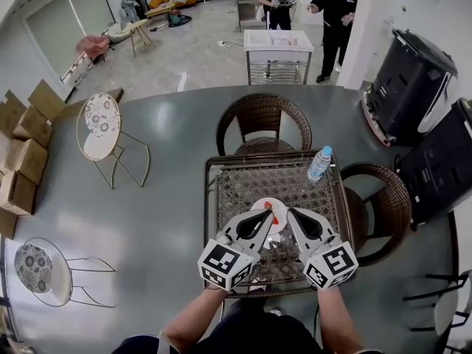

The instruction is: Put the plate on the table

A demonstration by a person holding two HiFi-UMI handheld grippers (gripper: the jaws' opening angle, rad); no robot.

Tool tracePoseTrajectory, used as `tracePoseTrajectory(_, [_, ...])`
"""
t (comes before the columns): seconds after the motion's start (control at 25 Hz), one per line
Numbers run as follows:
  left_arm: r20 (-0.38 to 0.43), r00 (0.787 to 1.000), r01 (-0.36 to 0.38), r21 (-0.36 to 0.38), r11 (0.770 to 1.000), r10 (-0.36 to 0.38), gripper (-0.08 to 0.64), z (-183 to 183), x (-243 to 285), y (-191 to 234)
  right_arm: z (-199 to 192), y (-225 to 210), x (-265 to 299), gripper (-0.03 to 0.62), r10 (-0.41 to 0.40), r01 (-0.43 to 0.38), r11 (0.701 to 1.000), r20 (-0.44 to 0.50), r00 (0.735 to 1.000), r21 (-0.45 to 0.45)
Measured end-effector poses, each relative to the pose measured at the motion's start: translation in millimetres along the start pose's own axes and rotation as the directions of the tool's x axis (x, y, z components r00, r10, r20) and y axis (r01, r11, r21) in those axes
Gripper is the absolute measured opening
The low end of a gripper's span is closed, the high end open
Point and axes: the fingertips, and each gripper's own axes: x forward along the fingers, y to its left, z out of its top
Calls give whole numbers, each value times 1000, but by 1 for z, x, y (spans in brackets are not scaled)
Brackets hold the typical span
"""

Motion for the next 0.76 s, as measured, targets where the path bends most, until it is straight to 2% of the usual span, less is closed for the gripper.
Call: tracePoseTrajectory(0.76, [-5,1000,-19,-20,1000,18,7,-5,7,2,-3,-7,1,5,-2,2,1000,1,1000,10])
